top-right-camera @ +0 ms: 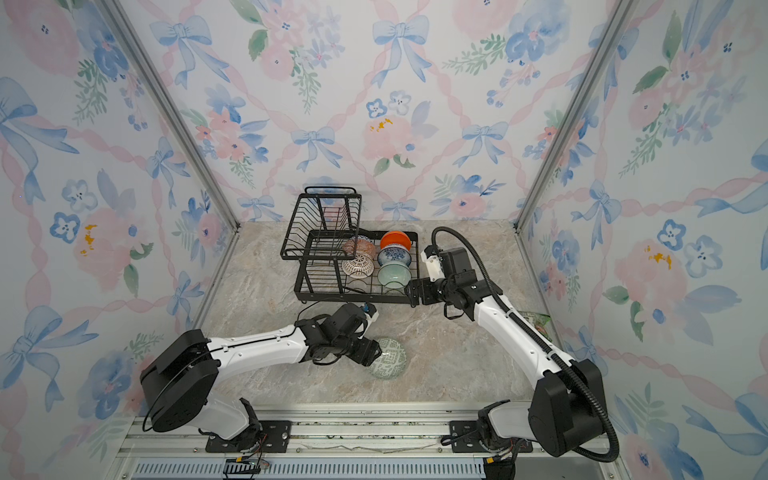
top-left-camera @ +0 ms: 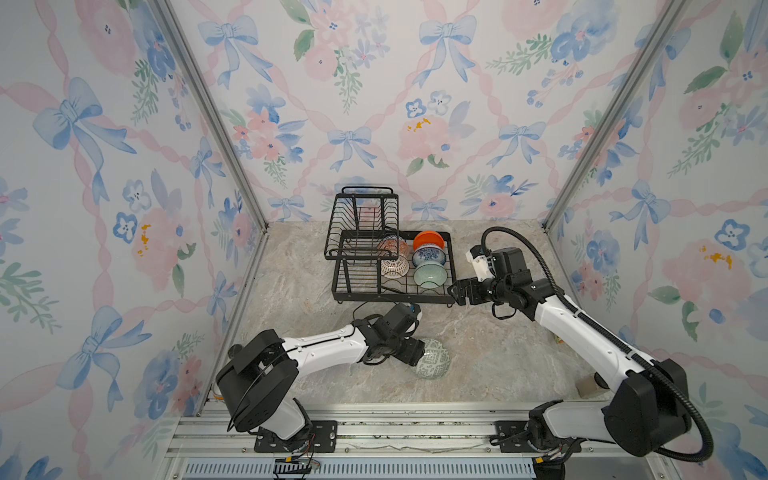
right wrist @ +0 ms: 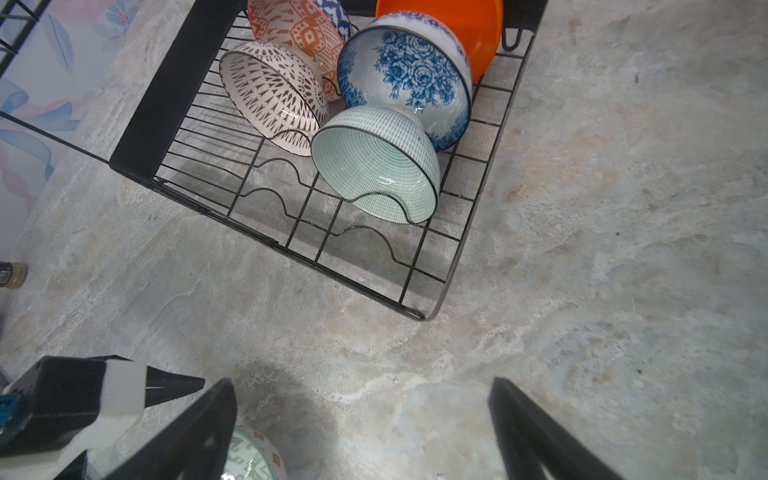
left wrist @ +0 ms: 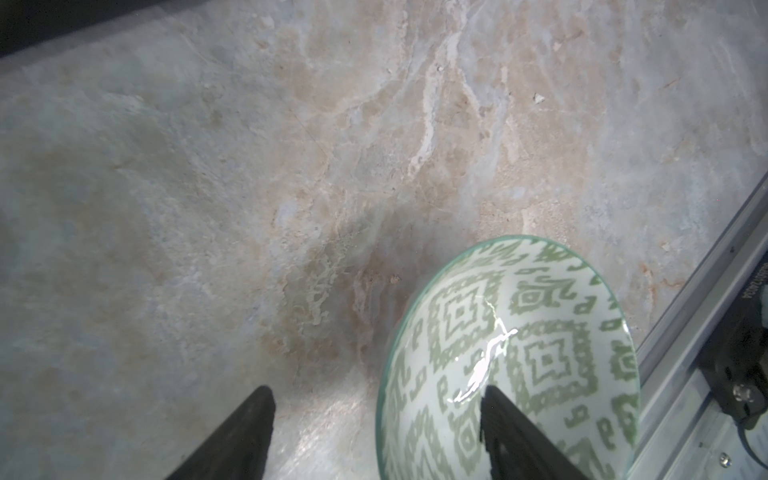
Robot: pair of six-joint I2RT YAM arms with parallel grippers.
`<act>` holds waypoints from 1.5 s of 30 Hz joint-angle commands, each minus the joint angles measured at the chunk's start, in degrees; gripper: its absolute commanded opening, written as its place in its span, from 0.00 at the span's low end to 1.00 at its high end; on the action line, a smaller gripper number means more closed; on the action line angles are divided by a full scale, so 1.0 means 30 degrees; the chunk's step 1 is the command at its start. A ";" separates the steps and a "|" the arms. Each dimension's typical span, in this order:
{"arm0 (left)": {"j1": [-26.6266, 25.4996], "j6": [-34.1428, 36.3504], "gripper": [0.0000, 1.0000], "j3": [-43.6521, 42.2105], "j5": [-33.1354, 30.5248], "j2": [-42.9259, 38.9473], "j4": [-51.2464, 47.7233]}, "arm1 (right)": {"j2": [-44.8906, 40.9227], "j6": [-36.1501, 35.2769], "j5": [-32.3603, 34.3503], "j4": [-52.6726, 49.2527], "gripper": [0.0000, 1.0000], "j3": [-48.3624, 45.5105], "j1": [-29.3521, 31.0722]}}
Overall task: Load the bowls into the dish rack
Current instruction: 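Lower the left gripper onto the green-patterned bowl rim on the table, then close the left gripper on the green-patterned bowl rim and lift it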
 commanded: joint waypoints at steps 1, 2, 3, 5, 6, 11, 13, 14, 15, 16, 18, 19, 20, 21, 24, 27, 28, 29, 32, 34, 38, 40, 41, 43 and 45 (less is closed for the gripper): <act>-0.0103 0.0007 0.73 0.0446 0.0226 0.0373 -0.0061 | -0.0589 0.0004 -0.0350 0.0216 0.97 -0.0341 -0.0290; -0.0117 0.0025 0.71 0.0498 0.0250 0.0434 -0.0090 | -0.0612 -0.0003 -0.0363 0.0236 0.97 -0.0360 -0.0304; -0.0104 0.0026 0.69 0.0527 0.0224 0.0491 -0.0072 | -0.0615 0.0011 -0.0364 0.0235 0.97 -0.0398 -0.0341; -0.0124 -0.0002 0.64 0.0534 0.0218 0.0581 -0.0073 | -0.0607 0.0011 -0.0396 0.0246 0.97 -0.0416 -0.0378; -0.0127 -0.0004 0.62 0.0534 0.0208 0.0638 -0.0075 | -0.0622 -0.0003 -0.0436 0.0266 0.97 -0.0418 -0.0371; -0.0126 -0.0001 0.53 0.0480 0.0194 0.0845 -0.0084 | -0.0615 0.0030 -0.0465 0.0303 0.97 -0.0475 -0.0424; -0.0131 -0.0034 0.50 0.0447 0.0193 0.0920 -0.0064 | -0.0605 0.0041 -0.0482 0.0310 0.97 -0.0477 -0.0423; -0.0136 -0.0026 0.48 0.0447 0.0164 0.0962 -0.0075 | -0.0605 0.0041 -0.0509 0.0301 0.97 -0.0477 -0.0422; -0.0136 -0.0019 0.46 0.0424 0.0165 0.1007 -0.0075 | -0.0622 0.0041 -0.0509 0.0305 0.97 -0.0492 -0.0427; -0.0143 -0.0037 0.44 0.0417 0.0155 0.1049 -0.0075 | -0.0619 0.0037 -0.0510 0.0311 0.97 -0.0487 -0.0428; -0.0130 -0.0059 0.41 0.0418 0.0152 0.1139 -0.0069 | -0.0621 0.0041 -0.0510 0.0339 0.97 -0.0517 -0.0422; -0.0150 -0.0035 0.39 0.0434 0.0123 0.1169 -0.0061 | -0.0606 0.0040 -0.0507 0.0326 0.97 -0.0551 -0.0431; -0.0147 -0.0062 0.36 0.0417 0.0135 0.1198 -0.0076 | -0.0600 0.0037 -0.0510 0.0329 0.97 -0.0511 -0.0424; -0.0151 -0.0060 0.34 0.0417 0.0103 0.1191 -0.0076 | -0.0593 0.0065 -0.0524 0.0341 0.97 -0.0528 -0.0449; -0.0166 -0.0036 0.28 0.0417 0.0079 0.1215 -0.0076 | -0.0597 0.0055 -0.0532 0.0339 0.97 -0.0538 -0.0422; -0.0156 -0.0034 0.22 0.0448 0.0065 0.1197 -0.0068 | -0.0635 0.0038 -0.0549 0.0323 0.97 -0.0572 -0.0440; -0.0151 -0.0059 0.20 0.0447 0.0023 0.1195 -0.0075 | -0.0650 0.0026 -0.0513 0.0328 0.97 -0.0584 -0.0440; -0.0152 -0.0042 0.18 0.0447 0.0004 0.1169 -0.0061 | -0.0649 0.0024 -0.0524 0.0328 0.97 -0.0580 -0.0444; -0.0173 -0.0033 0.11 0.0447 -0.0032 0.1067 -0.0093 | -0.0724 0.0018 -0.0508 0.0340 0.97 -0.0602 -0.0425; -0.0171 -0.0032 0.08 0.0448 -0.0091 0.0938 -0.0103 | -0.0767 0.0011 -0.0517 0.0301 0.97 -0.0637 -0.0429; -0.0162 0.0028 0.01 0.0475 -0.0380 0.0573 -0.0123 | -0.0900 -0.0034 -0.0507 0.0312 0.97 -0.0710 -0.0473; -0.0148 0.0112 0.00 0.0560 -0.0648 0.0346 -0.0161 | -0.0999 -0.0001 -0.0493 0.0372 0.97 -0.0874 -0.0470; -0.0150 0.0163 0.00 0.0591 -0.0755 0.0270 -0.0154 | -0.1017 0.0011 -0.0526 0.0407 0.97 -0.0898 -0.0480; -0.0157 0.0178 0.00 0.0673 -0.1045 0.0037 -0.0163 | -0.1032 0.0011 -0.0528 0.0428 0.97 -0.0926 -0.0487; -0.0163 0.0215 0.00 0.0761 -0.1388 -0.0168 -0.0143 | -0.1061 0.0037 -0.0590 0.0394 0.97 -0.0889 -0.0509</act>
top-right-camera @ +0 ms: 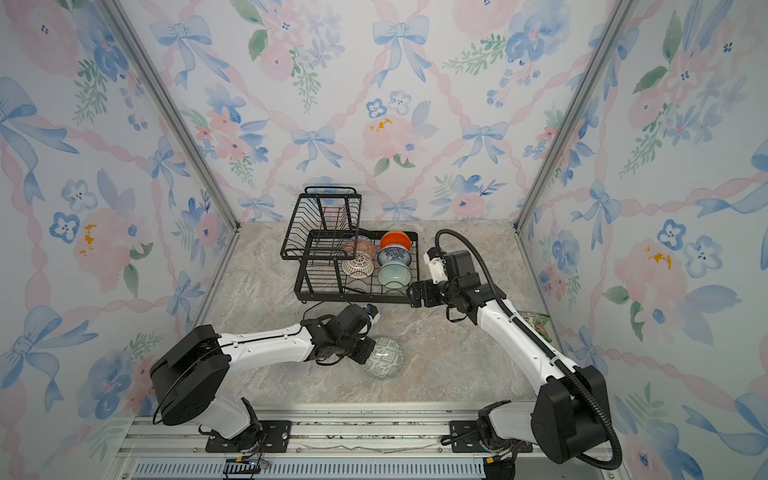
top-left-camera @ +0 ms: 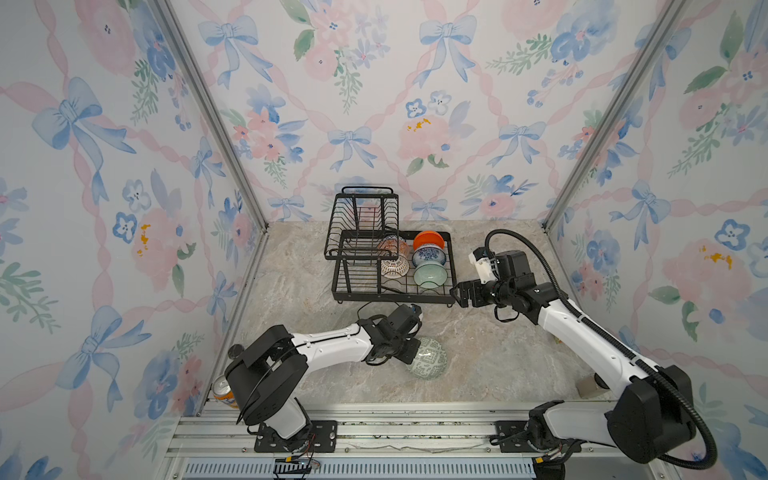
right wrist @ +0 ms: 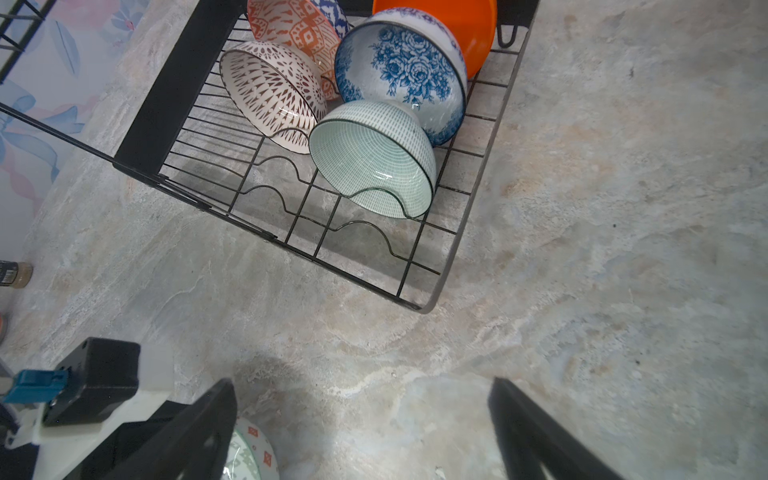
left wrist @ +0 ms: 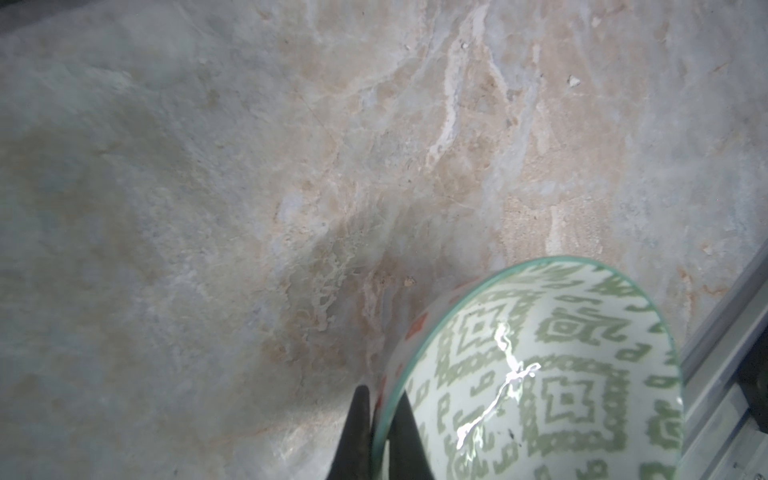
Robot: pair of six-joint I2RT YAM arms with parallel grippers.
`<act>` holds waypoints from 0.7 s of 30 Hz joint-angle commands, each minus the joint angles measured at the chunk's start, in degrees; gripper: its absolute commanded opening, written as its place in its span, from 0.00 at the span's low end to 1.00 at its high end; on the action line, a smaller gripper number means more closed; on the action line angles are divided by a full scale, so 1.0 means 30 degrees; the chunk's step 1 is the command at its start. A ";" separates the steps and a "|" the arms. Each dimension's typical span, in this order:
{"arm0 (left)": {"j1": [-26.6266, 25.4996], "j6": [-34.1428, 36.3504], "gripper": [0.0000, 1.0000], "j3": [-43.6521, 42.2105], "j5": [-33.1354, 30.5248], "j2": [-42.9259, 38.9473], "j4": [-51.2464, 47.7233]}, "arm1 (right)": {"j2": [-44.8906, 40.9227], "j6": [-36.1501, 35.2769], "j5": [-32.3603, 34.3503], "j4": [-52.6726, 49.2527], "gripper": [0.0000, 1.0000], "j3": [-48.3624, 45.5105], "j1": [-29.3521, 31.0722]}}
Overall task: Load the bowls into the dish rack
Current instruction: 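Close the left gripper on the green-patterned bowl rim and lift it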
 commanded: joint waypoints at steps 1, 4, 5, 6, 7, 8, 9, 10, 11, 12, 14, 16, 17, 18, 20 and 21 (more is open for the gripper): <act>-0.0071 0.0310 0.00 0.0608 -0.0943 -0.0943 -0.0052 | -0.0485 0.0038 -0.0326 0.0094 0.97 -0.0234 -0.0277; -0.0085 0.0394 0.00 0.0784 -0.1948 -0.1421 -0.0039 | -0.0661 0.0068 -0.0328 -0.0035 0.97 -0.0064 -0.0306; -0.0074 0.0450 0.00 0.0864 -0.2315 -0.1619 -0.0039 | -0.0735 0.0065 -0.0352 -0.0078 0.97 0.0005 -0.0306; -0.0080 0.0501 0.00 0.0951 -0.2818 -0.1856 -0.0019 | -0.0792 0.0096 -0.0430 -0.0103 0.97 0.0092 -0.0307; -0.0071 0.0571 0.00 0.1047 -0.3406 -0.2108 -0.0023 | -0.0870 0.0113 -0.0520 -0.0128 0.97 0.0153 -0.0314; -0.0088 0.0567 0.00 0.1132 -0.3988 -0.2363 -0.0014 | -0.0923 0.0132 -0.0602 -0.0183 0.97 0.0228 -0.0308; -0.0068 0.0545 0.00 0.1222 -0.4667 -0.2645 0.0011 | -0.0965 0.0168 -0.0758 -0.0168 0.97 0.0321 -0.0307; -0.0069 0.0543 0.00 0.1313 -0.5338 -0.2941 0.0033 | -0.1022 0.0238 -0.0919 -0.0185 0.97 0.0406 -0.0307; -0.0070 0.0534 0.00 0.1417 -0.5890 -0.3228 0.0073 | -0.1021 0.0271 -0.1105 -0.0236 0.97 0.0512 -0.0294; -0.0075 0.0525 0.00 0.1491 -0.6505 -0.3514 0.0143 | -0.1050 0.0338 -0.1301 -0.0245 0.97 0.0609 -0.0279; -0.0071 0.0520 0.00 0.1526 -0.7543 -0.4047 0.0474 | -0.1050 0.0496 -0.1720 -0.0254 0.97 0.0760 -0.0240; -0.0084 0.0528 0.00 0.1497 -0.8382 -0.4602 0.0970 | -0.0990 0.0531 -0.1968 -0.0411 0.97 0.1043 -0.0004; -0.0068 0.0546 0.00 0.1467 -0.8672 -0.4830 0.1188 | -0.0949 0.0507 -0.1996 -0.0490 0.97 0.1158 0.0119; -0.0073 0.0573 0.00 0.1440 -0.9064 -0.5066 0.1426 | -0.0915 0.0485 -0.2020 -0.0567 0.97 0.1321 0.0281; -0.0115 0.0693 0.00 0.1436 -0.9687 -0.5338 0.1799 | -0.0860 0.0442 -0.2086 -0.0704 0.97 0.1607 0.0591; -0.0115 0.0803 0.00 0.1464 -1.0041 -0.5454 0.1978 | -0.0846 0.0453 -0.2092 -0.0668 0.97 0.1708 0.0806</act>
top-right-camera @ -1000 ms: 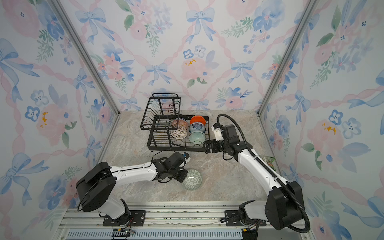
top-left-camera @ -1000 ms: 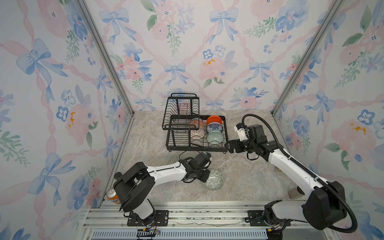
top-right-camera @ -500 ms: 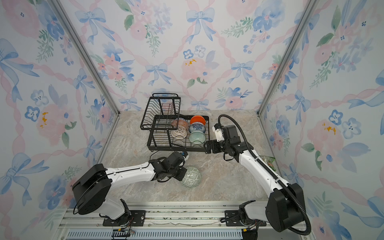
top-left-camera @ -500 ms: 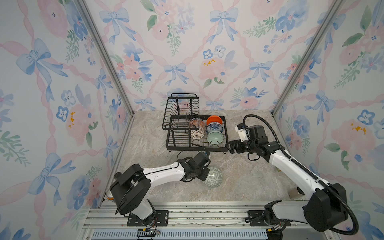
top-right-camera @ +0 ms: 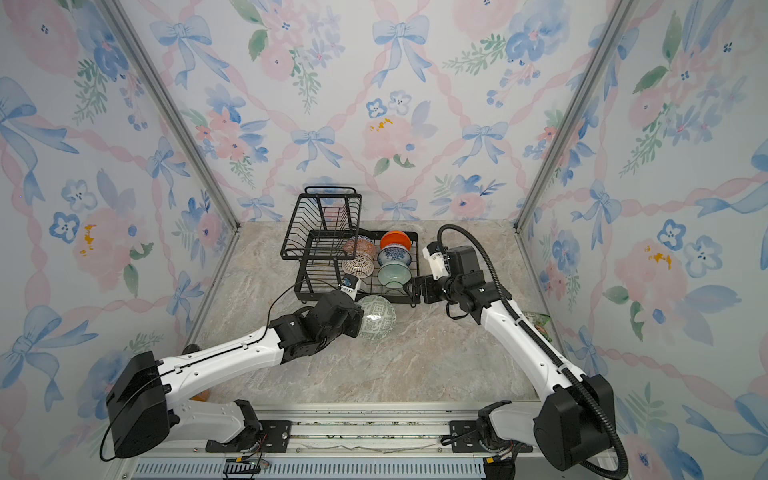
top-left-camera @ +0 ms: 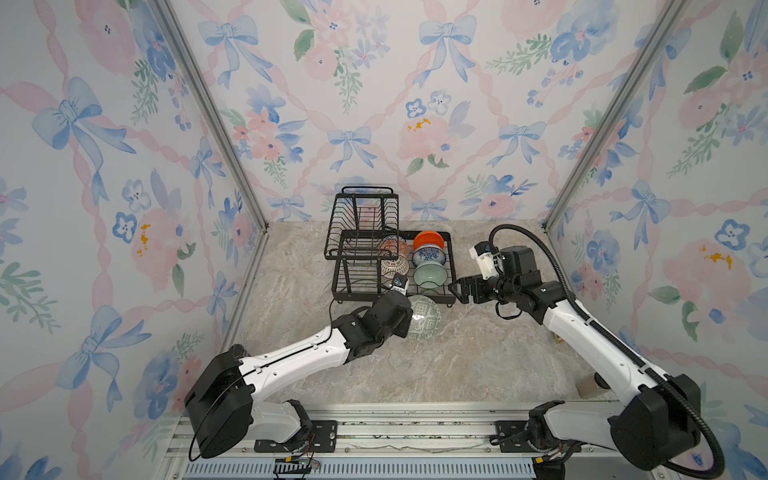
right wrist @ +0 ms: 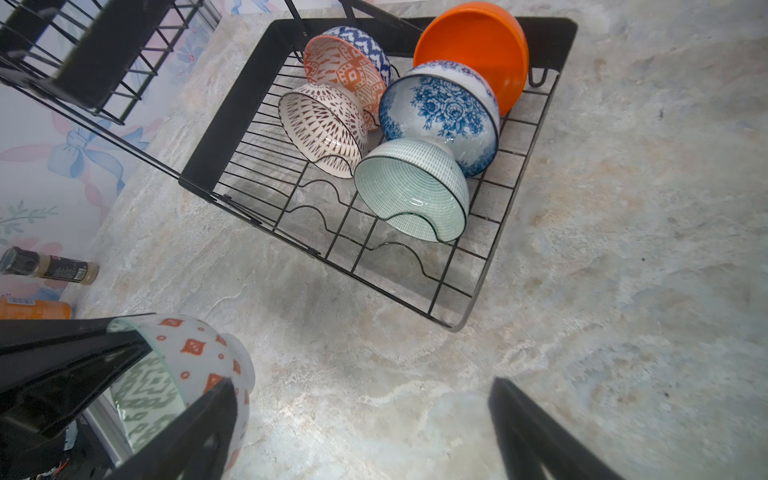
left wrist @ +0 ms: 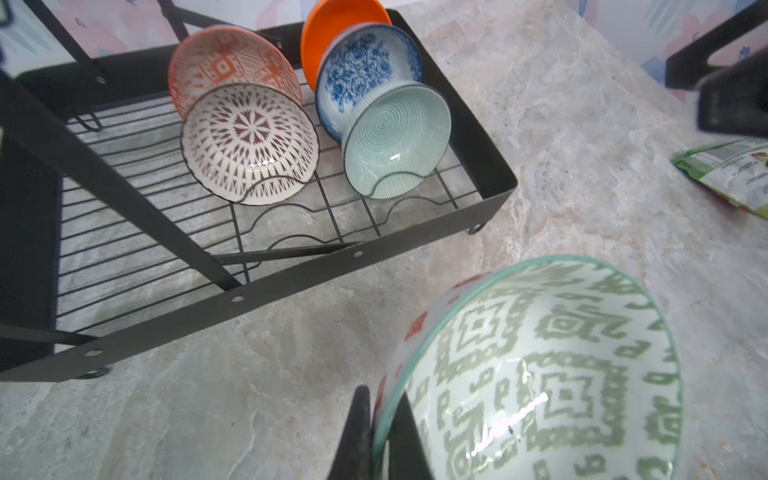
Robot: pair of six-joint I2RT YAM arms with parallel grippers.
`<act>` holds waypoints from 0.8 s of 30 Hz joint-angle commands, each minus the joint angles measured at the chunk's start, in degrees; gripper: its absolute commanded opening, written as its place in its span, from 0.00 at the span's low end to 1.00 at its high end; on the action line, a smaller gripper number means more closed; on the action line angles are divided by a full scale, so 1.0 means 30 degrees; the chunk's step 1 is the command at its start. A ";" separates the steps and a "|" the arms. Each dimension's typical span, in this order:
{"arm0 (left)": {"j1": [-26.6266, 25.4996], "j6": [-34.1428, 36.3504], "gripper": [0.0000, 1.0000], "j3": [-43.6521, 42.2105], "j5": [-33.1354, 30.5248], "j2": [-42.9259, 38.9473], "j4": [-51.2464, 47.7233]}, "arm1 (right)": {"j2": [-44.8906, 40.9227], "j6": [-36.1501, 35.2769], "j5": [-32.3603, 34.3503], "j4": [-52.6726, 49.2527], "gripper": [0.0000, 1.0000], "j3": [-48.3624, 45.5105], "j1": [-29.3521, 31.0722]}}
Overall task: Load the bowls into the dish rack
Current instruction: 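Close the left gripper on the green-patterned bowl rim and lift it, then carry the green-patterned bowl toward the right gripper while the right gripper approaches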
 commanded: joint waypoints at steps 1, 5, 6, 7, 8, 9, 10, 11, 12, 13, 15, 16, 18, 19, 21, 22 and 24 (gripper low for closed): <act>-0.0119 0.0472 0.00 0.0479 -0.2139 -0.0646 0.1539 | -0.0221 0.0321 -0.0514 -0.0521 0.97 0.0778 0.0719; -0.0137 0.1119 0.00 0.0939 -0.2857 -0.0680 0.1740 | -0.0179 0.0514 -0.0527 -0.0413 0.97 0.0933 0.1427; -0.0118 0.1258 0.00 0.1078 -0.2982 -0.0656 0.1737 | -0.0189 0.0523 -0.0528 -0.0385 0.97 0.0943 0.1558; -0.0136 0.1401 0.00 0.1167 -0.3087 -0.0625 0.1747 | -0.0218 0.0523 -0.0498 -0.0308 0.97 0.0954 0.1652; -0.0121 0.1530 0.00 0.1268 -0.3173 -0.0544 0.1765 | -0.0247 0.0579 -0.0509 -0.0272 0.97 0.0961 0.1687; -0.0141 0.1621 0.00 0.1313 -0.3234 -0.0508 0.1813 | -0.0275 0.0634 -0.0514 -0.0217 0.97 0.0972 0.1705; -0.0140 0.1738 0.00 0.1403 -0.3236 -0.0476 0.1892 | -0.0251 0.0670 -0.0513 -0.0201 0.97 0.1055 0.1711; -0.0134 0.1819 0.00 0.1447 -0.3202 -0.0448 0.2008 | -0.0232 0.0660 -0.0526 -0.0264 0.97 0.1139 0.1781; -0.0118 0.1943 0.00 0.1496 -0.3156 -0.0433 0.2172 | -0.0204 0.0658 -0.0512 -0.0367 0.97 0.1306 0.1835; -0.0127 0.2079 0.00 0.1551 -0.3103 -0.0400 0.2373 | -0.0189 0.0602 -0.0506 -0.0377 0.97 0.1434 0.1932; -0.0129 0.2453 0.00 0.1617 -0.3032 -0.0300 0.2879 | -0.0160 0.0609 -0.0313 -0.0196 0.97 0.1475 0.2192; -0.0118 0.2578 0.00 0.1694 -0.3002 -0.0226 0.3045 | -0.0091 0.0691 -0.0253 -0.0098 0.97 0.1493 0.2337; -0.0092 0.2740 0.00 0.1993 -0.2943 -0.0033 0.3120 | 0.0139 0.0757 -0.0179 -0.0135 0.97 0.1672 0.2537; -0.0092 0.2837 0.00 0.2119 -0.2929 0.0054 0.3139 | 0.0269 0.0762 -0.0161 -0.0185 0.97 0.1777 0.2672; -0.0092 0.3057 0.00 0.2311 -0.2883 0.0195 0.3308 | 0.0422 0.0744 0.0044 -0.0053 0.99 0.1779 0.2906; -0.0089 0.3146 0.00 0.2407 -0.2834 0.0259 0.3371 | 0.0505 0.0806 0.0173 0.0078 1.00 0.1755 0.2983; -0.0070 0.3241 0.00 0.2544 -0.2775 0.0319 0.3435 | 0.0786 0.1041 0.0231 0.0170 0.95 0.1871 0.3082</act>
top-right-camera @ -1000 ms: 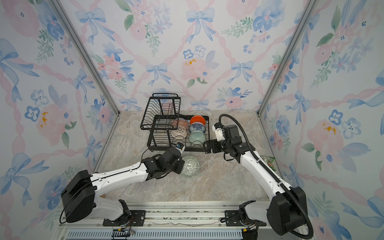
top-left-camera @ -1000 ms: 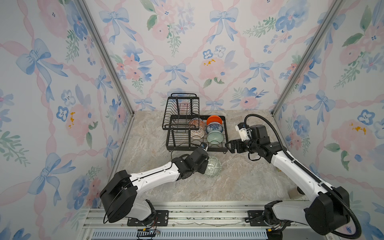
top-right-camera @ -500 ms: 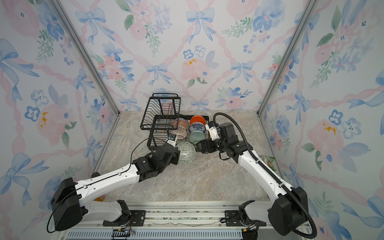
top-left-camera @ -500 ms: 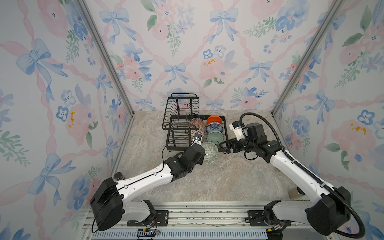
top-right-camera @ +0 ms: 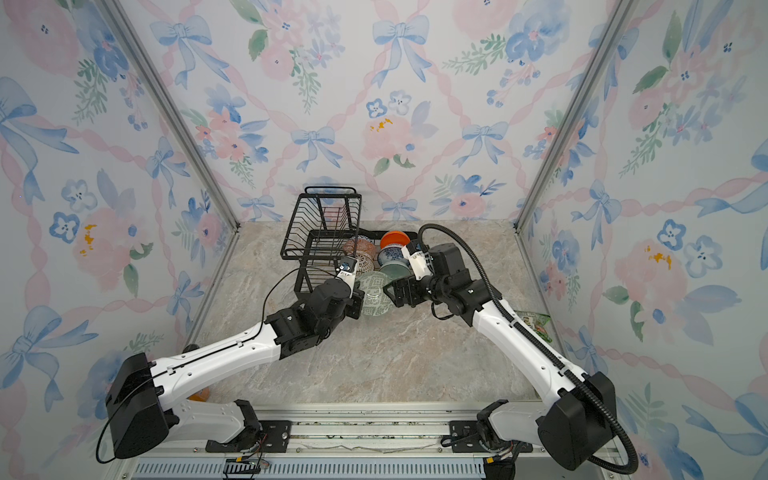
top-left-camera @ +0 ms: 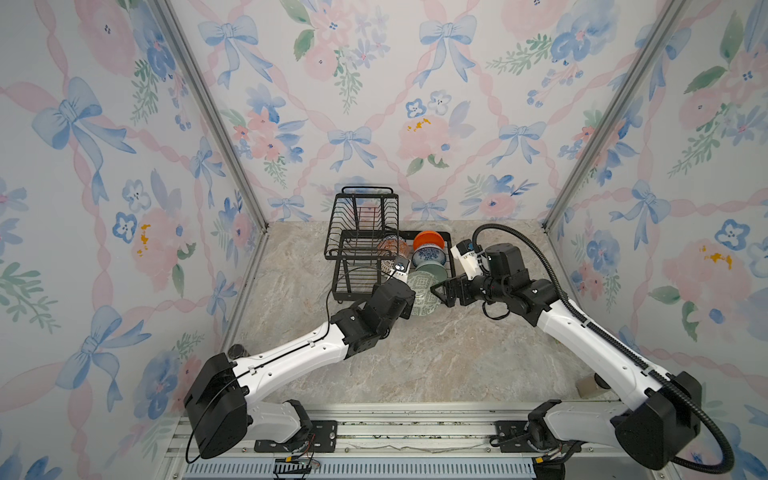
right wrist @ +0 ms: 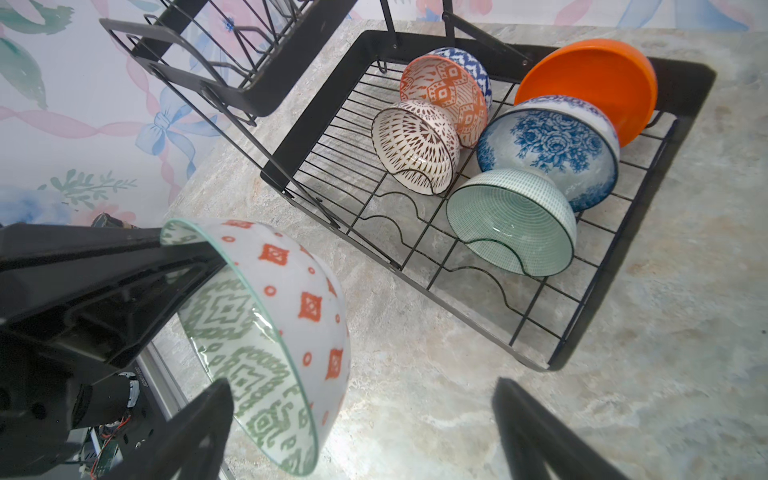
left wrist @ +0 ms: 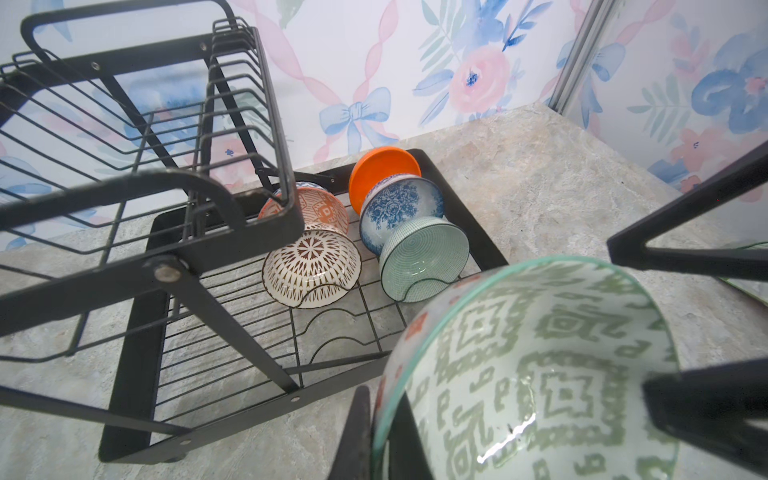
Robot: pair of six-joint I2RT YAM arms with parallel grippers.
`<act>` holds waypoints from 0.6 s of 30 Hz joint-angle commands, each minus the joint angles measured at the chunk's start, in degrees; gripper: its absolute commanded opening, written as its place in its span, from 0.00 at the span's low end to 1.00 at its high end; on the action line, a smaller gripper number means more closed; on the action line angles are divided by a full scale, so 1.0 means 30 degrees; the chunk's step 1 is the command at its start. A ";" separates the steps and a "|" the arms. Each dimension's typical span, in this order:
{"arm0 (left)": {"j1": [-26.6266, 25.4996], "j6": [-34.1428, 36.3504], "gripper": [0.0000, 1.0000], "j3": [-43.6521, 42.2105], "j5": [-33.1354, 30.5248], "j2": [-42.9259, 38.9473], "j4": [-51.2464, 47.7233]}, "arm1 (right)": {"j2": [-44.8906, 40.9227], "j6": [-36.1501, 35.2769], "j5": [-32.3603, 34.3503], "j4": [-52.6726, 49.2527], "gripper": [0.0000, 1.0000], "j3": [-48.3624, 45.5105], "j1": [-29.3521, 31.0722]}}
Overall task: Load the bowls into the dish rack
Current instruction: 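Carry the green-patterned bowl toward the right gripper while the right gripper approaches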
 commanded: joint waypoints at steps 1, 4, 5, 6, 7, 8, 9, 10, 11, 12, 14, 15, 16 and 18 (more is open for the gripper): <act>-0.0024 0.0561 0.00 0.0821 -0.0102 0.0079 0.1430 | 0.0649 0.0539 0.0359 0.0079 0.92 0.0800 0.0317; -0.0010 0.0742 0.00 0.0900 0.0087 0.0163 0.1646 | 0.1018 0.0617 0.0554 0.0085 0.83 0.1010 0.0450; -0.0004 0.0744 0.00 0.0941 0.0133 0.0192 0.1680 | 0.1111 0.0715 0.0648 0.0119 0.82 0.1024 0.0465; -0.0012 0.0744 0.00 0.0967 0.0205 0.0216 0.1678 | 0.1209 0.0855 0.0738 0.0152 0.80 0.1054 0.0468; -0.0003 0.0720 0.00 0.0996 0.0292 0.0219 0.1683 | 0.1324 0.0944 0.0698 0.0226 0.78 0.1100 0.0493; -0.0001 0.0713 0.00 0.1004 0.0358 0.0194 0.1737 | 0.1407 0.0953 0.0681 0.0247 0.76 0.1158 0.0517; 0.0002 0.0714 0.00 0.0975 0.0395 0.0218 0.1764 | 0.1521 0.0951 0.0723 0.0221 0.73 0.1247 0.0550; 0.0001 0.0708 0.00 0.0953 0.0397 0.0221 0.1795 | 0.1595 0.0952 0.0780 0.0209 0.70 0.1303 0.0562; 0.0006 0.0715 0.00 0.0924 0.0383 0.0193 0.1826 | 0.1661 0.0996 0.0841 0.0243 0.67 0.1318 0.0570; -0.0003 0.0686 0.00 0.0880 0.0397 0.0188 0.1868 | 0.1711 0.1090 0.0885 0.0290 0.63 0.1347 0.0585; -0.0003 0.0630 0.00 0.0807 0.0526 0.0188 0.1961 | 0.1717 0.1186 0.0886 0.0357 0.58 0.1351 0.0611; -0.0001 0.0627 0.00 0.0821 0.0586 0.0172 0.1967 | 0.1723 0.1187 0.0925 0.0376 0.55 0.1340 0.0645; -0.0004 0.0627 0.00 0.0823 0.0602 0.0195 0.1946 | 0.1717 0.1213 0.0994 0.0393 0.52 0.1344 0.0641; 0.0005 0.0600 0.00 0.0775 0.0659 0.0195 0.1970 | 0.1690 0.1264 0.1058 0.0419 0.47 0.1307 0.0671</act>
